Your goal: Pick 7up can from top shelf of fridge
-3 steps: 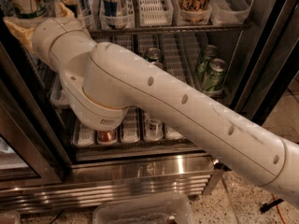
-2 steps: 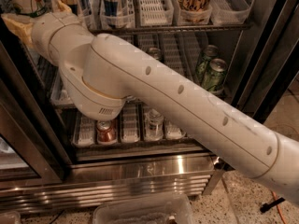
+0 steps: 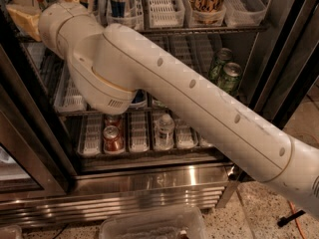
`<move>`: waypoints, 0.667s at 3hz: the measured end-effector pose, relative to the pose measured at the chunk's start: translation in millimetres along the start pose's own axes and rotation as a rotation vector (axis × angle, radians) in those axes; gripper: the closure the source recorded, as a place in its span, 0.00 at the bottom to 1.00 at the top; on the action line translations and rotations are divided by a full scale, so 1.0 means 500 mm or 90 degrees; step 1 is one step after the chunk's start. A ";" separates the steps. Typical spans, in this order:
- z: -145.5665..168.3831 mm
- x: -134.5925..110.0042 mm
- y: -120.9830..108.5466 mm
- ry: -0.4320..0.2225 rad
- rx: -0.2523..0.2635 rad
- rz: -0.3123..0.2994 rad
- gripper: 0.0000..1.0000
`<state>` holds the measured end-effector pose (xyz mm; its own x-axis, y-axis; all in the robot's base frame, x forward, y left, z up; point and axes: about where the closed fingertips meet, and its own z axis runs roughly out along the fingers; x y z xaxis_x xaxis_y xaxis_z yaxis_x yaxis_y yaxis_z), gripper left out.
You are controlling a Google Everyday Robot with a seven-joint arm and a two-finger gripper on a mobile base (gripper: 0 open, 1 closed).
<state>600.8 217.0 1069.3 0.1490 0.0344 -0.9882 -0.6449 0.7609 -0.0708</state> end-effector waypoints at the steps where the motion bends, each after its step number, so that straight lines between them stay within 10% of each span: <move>1: 0.017 -0.004 -0.008 -0.003 -0.006 0.002 0.25; 2: 0.034 -0.003 -0.002 0.000 -0.021 0.002 0.24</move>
Offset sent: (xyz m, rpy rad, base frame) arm 0.0194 0.0185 0.0047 -0.0098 0.0064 0.0597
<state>614.1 227.3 1073.4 0.1469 0.0371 -0.9884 -0.6695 0.7393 -0.0718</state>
